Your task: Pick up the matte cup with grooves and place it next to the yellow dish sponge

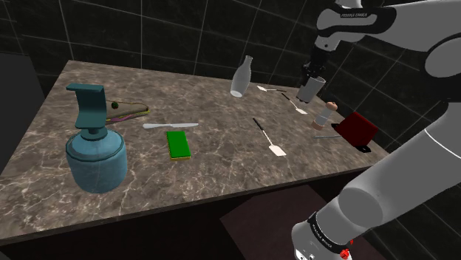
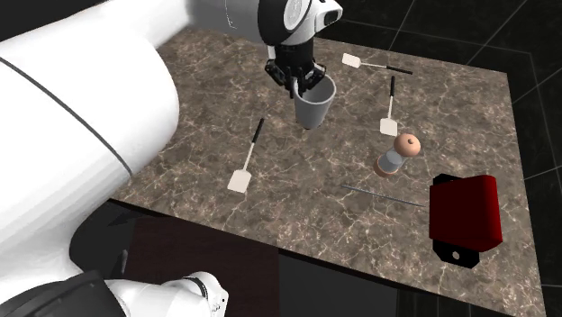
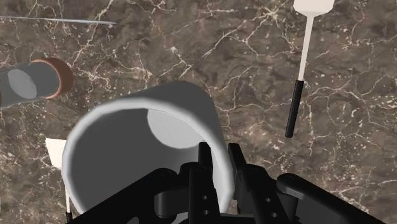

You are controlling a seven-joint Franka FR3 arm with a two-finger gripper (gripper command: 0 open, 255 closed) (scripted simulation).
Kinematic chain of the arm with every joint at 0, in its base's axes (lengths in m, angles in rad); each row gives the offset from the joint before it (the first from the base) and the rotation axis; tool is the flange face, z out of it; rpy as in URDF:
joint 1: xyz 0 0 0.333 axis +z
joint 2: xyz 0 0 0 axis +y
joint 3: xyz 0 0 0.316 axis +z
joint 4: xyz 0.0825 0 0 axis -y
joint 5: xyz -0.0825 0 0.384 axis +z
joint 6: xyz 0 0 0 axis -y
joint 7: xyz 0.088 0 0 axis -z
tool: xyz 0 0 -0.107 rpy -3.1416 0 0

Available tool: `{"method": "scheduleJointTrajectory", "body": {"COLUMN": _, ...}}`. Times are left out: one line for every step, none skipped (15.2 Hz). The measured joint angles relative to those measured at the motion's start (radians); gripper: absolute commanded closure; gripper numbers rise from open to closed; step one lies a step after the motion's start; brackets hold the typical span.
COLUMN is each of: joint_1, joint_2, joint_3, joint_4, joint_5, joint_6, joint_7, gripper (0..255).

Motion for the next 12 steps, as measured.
{"method": "scheduleJointTrajectory", "body": {"joint_1": 0.013, "joint_2": -0.019, "joint_3": 0.016, "joint_4": -0.021, "joint_5": -0.007, "joint_6": -0.001, "joint_7": 0.030, "gripper": 255}}
{"method": "scheduleJointTrajectory", "body": {"joint_1": 0.022, "joint_2": -0.043, "joint_3": 0.028, "joint_4": -0.047, "joint_5": -0.015, "joint_6": 0.000, "joint_7": 0.054, "gripper": 255}}
{"method": "scheduleJointTrajectory", "body": {"joint_1": 0.033, "joint_2": -0.058, "joint_3": 0.043, "joint_4": -0.064, "joint_5": -0.019, "joint_6": 0.000, "joint_7": 0.082, "gripper": 255}}
{"method": "scheduleJointTrajectory", "body": {"joint_1": 0.044, "joint_2": -0.077, "joint_3": 0.058, "joint_4": -0.078, "joint_5": -0.024, "joint_6": -0.008, "joint_7": 0.108, "gripper": 255}}
{"method": "scheduleJointTrajectory", "body": {"joint_1": 0.055, "joint_2": -0.098, "joint_3": 0.075, "joint_4": -0.100, "joint_5": -0.029, "joint_6": -0.009, "joint_7": 0.137, "gripper": 255}}
{"method": "scheduleJointTrajectory", "body": {"joint_1": 0.062, "joint_2": -0.104, "joint_3": 0.086, "joint_4": -0.113, "joint_5": -0.029, "joint_6": -0.005, "joint_7": 0.158, "gripper": 255}}
{"method": "scheduleJointTrajectory", "body": {"joint_1": 0.070, "joint_2": -0.123, "joint_3": 0.099, "joint_4": -0.136, "joint_5": -0.033, "joint_6": -0.003, "joint_7": 0.180, "gripper": 255}}
{"method": "scheduleJointTrajectory", "body": {"joint_1": 0.080, "joint_2": -0.140, "joint_3": 0.115, "joint_4": -0.151, "joint_5": -0.035, "joint_6": -0.008, "joint_7": 0.206, "gripper": 255}}
{"method": "scheduleJointTrajectory", "body": {"joint_1": 0.088, "joint_2": -0.154, "joint_3": 0.129, "joint_4": -0.168, "joint_5": -0.036, "joint_6": -0.007, "joint_7": 0.230, "gripper": 255}}
{"method": "scheduleJointTrajectory", "body": {"joint_1": 0.098, "joint_2": -0.165, "joint_3": 0.145, "joint_4": -0.174, "joint_5": -0.035, "joint_6": -0.015, "joint_7": 0.254, "gripper": 255}}
{"method": "scheduleJointTrajectory", "body": {"joint_1": 0.110, "joint_2": -0.171, "joint_3": 0.164, "joint_4": -0.179, "joint_5": -0.033, "joint_6": -0.020, "joint_7": 0.284, "gripper": 255}}
{"method": "scheduleJointTrajectory", "body": {"joint_1": 0.118, "joint_2": -0.183, "joint_3": 0.179, "joint_4": -0.190, "joint_5": -0.032, "joint_6": -0.024, "joint_7": 0.307, "gripper": 255}}
